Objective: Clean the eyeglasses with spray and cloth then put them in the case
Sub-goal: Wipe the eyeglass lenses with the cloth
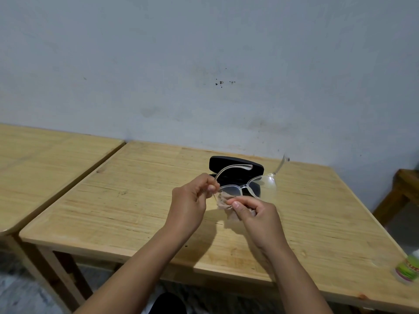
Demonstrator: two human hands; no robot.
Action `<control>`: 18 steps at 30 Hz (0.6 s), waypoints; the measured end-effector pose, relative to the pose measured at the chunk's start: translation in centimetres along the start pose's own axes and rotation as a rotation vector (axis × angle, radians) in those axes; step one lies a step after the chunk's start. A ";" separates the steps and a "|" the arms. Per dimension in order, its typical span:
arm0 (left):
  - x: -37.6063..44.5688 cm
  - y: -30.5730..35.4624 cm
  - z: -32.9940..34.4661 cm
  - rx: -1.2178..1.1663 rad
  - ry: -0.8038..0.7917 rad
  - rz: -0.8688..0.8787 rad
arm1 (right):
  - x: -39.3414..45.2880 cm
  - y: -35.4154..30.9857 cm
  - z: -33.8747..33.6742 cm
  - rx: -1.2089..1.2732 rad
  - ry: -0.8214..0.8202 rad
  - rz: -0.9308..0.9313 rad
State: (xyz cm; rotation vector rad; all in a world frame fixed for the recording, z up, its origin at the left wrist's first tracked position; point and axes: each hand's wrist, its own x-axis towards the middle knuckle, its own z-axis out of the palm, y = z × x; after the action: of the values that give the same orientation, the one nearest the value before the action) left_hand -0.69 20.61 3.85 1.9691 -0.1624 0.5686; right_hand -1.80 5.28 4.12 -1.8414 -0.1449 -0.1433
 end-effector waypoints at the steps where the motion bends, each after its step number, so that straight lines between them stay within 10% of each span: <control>1: 0.1 -0.2 -0.1 -0.003 0.008 -0.006 | 0.0 0.1 -0.1 0.003 0.023 0.000; 18: 1.3 -2.1 -6.6 0.108 0.237 0.001 | 0.1 1.3 1.6 0.357 0.164 0.238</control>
State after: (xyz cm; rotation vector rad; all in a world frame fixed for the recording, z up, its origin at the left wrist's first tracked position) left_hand -0.91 27.57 5.13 1.9873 0.0152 0.8204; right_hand -1.40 6.46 2.46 -1.4701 0.1551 -0.0943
